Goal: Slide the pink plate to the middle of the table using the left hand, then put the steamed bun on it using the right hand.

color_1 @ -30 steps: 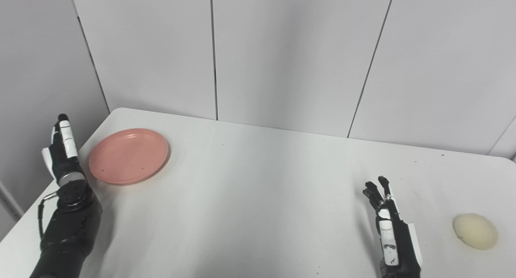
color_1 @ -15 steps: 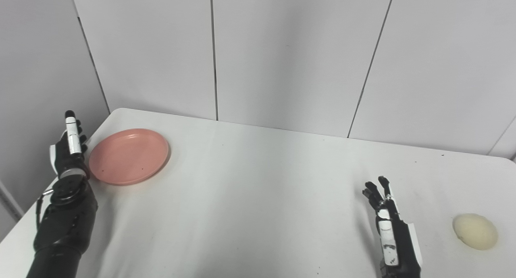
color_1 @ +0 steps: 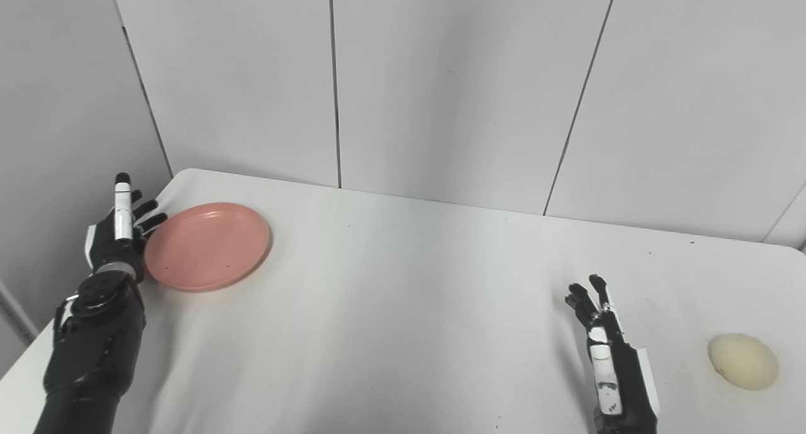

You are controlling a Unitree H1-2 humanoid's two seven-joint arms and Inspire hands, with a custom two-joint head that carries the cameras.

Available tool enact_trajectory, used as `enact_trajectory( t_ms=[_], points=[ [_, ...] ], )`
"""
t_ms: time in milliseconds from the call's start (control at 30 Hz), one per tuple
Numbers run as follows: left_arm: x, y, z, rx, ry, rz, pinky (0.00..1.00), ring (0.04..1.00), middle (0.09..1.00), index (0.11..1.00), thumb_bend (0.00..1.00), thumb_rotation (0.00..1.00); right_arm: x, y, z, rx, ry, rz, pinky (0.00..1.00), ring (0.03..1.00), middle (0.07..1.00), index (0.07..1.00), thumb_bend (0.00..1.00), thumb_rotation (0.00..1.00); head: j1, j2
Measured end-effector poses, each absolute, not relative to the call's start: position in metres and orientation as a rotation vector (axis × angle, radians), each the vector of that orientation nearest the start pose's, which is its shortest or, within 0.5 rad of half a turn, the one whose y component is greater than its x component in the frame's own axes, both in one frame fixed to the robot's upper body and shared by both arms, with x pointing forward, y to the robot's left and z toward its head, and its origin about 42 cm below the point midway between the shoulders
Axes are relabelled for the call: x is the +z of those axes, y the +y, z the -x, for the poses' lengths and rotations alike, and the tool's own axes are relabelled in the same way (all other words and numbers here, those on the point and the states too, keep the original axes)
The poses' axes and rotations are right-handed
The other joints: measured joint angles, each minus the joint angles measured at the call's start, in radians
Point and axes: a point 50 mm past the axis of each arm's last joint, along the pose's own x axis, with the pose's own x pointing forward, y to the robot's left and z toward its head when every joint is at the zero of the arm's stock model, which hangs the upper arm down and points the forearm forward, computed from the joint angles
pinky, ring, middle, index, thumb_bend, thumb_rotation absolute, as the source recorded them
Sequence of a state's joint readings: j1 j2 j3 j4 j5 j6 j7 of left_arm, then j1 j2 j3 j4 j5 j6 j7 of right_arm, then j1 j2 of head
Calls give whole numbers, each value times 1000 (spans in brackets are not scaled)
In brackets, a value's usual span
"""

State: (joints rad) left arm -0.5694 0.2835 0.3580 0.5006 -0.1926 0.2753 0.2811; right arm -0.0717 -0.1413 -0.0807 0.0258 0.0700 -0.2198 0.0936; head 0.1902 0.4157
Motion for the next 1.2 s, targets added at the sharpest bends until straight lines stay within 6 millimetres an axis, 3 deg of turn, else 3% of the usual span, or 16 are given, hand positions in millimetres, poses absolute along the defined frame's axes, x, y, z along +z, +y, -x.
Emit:
enact_trajectory(
  t_ms=[700,933,1200],
  points=[
    [175,366,-450,493,171,30,697,700,774,802,738,931,130,-270,-305,33,-268,95,948,883,887,963,732,1000,-6,5],
    [172,355,-456,452,180,-10,723,748,812,825,728,957,129,-270,-304,33,-266,99,957,884,890,968,740,1000,-8,9],
    [169,346,-463,412,182,-57,688,780,826,829,744,956,128,-271,-303,32,-263,105,943,882,887,963,736,1000,-8,11]
  ],
)
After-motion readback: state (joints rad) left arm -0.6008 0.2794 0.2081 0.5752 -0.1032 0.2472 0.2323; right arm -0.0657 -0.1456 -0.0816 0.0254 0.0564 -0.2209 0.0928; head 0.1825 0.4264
